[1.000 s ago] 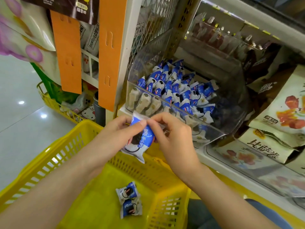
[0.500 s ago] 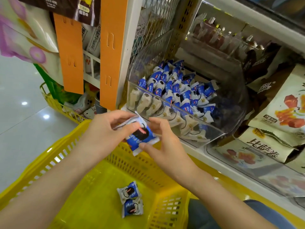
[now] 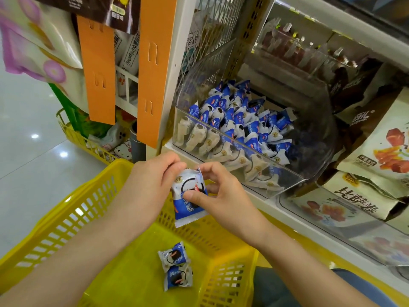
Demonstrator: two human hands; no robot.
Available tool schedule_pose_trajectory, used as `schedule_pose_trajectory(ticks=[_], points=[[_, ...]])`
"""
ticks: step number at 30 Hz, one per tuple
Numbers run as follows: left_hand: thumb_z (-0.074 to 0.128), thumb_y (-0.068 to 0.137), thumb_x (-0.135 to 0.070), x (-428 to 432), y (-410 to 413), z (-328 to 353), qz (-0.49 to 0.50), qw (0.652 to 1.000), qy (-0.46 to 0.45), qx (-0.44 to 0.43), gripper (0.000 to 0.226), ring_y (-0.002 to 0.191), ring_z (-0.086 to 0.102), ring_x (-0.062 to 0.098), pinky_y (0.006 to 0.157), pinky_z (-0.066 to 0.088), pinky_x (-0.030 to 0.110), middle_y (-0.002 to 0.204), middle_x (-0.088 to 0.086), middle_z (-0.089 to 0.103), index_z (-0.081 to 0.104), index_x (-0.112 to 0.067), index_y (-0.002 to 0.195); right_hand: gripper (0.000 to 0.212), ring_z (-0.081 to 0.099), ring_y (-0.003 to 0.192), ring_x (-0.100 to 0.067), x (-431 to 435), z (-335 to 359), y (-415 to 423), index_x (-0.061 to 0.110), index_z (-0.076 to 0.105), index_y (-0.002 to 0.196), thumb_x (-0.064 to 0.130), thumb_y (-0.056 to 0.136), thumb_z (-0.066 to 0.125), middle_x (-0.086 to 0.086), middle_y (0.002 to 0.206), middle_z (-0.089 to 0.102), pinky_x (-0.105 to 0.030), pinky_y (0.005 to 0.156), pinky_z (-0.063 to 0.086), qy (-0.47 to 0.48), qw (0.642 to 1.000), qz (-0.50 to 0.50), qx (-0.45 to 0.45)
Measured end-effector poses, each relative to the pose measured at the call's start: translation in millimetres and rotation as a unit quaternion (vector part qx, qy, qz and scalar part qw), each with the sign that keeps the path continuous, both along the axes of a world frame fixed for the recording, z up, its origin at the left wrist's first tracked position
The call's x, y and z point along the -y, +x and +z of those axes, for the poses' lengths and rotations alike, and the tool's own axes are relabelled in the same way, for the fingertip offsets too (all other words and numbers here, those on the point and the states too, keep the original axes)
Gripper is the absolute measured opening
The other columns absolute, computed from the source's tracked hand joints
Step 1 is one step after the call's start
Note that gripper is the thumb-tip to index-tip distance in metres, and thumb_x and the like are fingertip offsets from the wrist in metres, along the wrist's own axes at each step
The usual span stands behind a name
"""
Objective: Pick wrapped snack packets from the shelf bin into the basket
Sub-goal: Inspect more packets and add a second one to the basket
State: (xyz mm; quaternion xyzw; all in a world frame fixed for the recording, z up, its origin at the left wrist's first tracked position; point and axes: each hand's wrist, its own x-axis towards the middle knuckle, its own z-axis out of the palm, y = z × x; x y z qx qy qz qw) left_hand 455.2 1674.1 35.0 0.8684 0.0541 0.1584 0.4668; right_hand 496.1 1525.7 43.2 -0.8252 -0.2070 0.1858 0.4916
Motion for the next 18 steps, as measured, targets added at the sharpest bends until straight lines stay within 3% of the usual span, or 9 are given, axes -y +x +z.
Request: schedule_pose_trajectory(ticks=[4,6,8,11,15,18], points=[[0.052,0.091,-0.022,1,1,0,-0.038,0.996,-0.081,-0.023,0.016,0.066,0.059,0.002,0.054,0.046,0.014,0.068,-0.007,0.064,0.057,-0.026,0.076,0.028,0.068,0.089,-0.018,0,-1,3,0.036,0.051,0.094,0.022,0.079,0.071,0.007,0.105,0.063,-0.042,0.081,0.056,0.047,0.998,-0.020,-0.043],[0.053,0.090,-0.022,-2,2,0,-0.034,0.995,-0.089,-0.023,0.018,0.064,0.060,0.003,0.055,0.049,0.018,0.067,-0.005,0.065,0.058,-0.026,0.074,0.026,0.068,0.089,-0.018,1,-1,3,0.035,0.051,0.094,0.021,0.081,0.069,0.004,0.106,0.063,-0.039,0.080,0.057,0.061,0.997,-0.011,-0.053],[0.054,0.090,-0.023,-6,2,0,-0.016,0.999,-0.046,-0.005,0.021,0.063,0.057,0.006,0.055,0.047,0.022,0.062,-0.004,0.061,0.056,-0.025,0.069,0.020,0.068,0.089,-0.016,-1,-2,2,0.031,0.052,0.099,0.026,0.085,0.065,0.002,0.105,0.064,-0.036,0.080,0.056,0.071,0.996,0.005,-0.055],[0.054,0.089,-0.024,-4,-1,2,-0.014,0.999,0.038,0.029,0.021,0.069,0.053,0.000,0.057,0.040,0.012,0.057,-0.009,0.053,0.050,-0.024,0.068,0.011,0.062,0.077,-0.003,-3,-1,0,0.025,0.058,0.096,0.033,0.088,0.057,0.008,0.088,0.064,-0.027,0.072,0.054,0.088,0.995,0.006,-0.037],[0.052,0.090,-0.026,4,-4,-1,-0.027,0.996,0.076,0.042,0.017,0.057,0.050,-0.002,0.060,0.039,0.009,0.054,-0.013,0.043,0.048,-0.021,0.074,0.007,0.059,0.070,0.000,-2,1,2,0.028,0.063,0.080,0.028,0.087,0.062,0.012,0.072,0.063,-0.019,0.065,0.048,0.014,0.997,-0.004,0.081],[0.050,0.091,-0.026,5,-4,-1,-0.025,0.997,0.064,0.042,0.018,0.056,0.049,0.002,0.061,0.039,0.010,0.055,-0.010,0.045,0.048,-0.020,0.074,0.007,0.058,0.075,-0.002,0,1,-1,0.024,0.062,0.082,0.029,0.087,0.062,0.011,0.077,0.060,-0.019,0.064,0.049,-0.031,0.977,-0.001,0.213]])
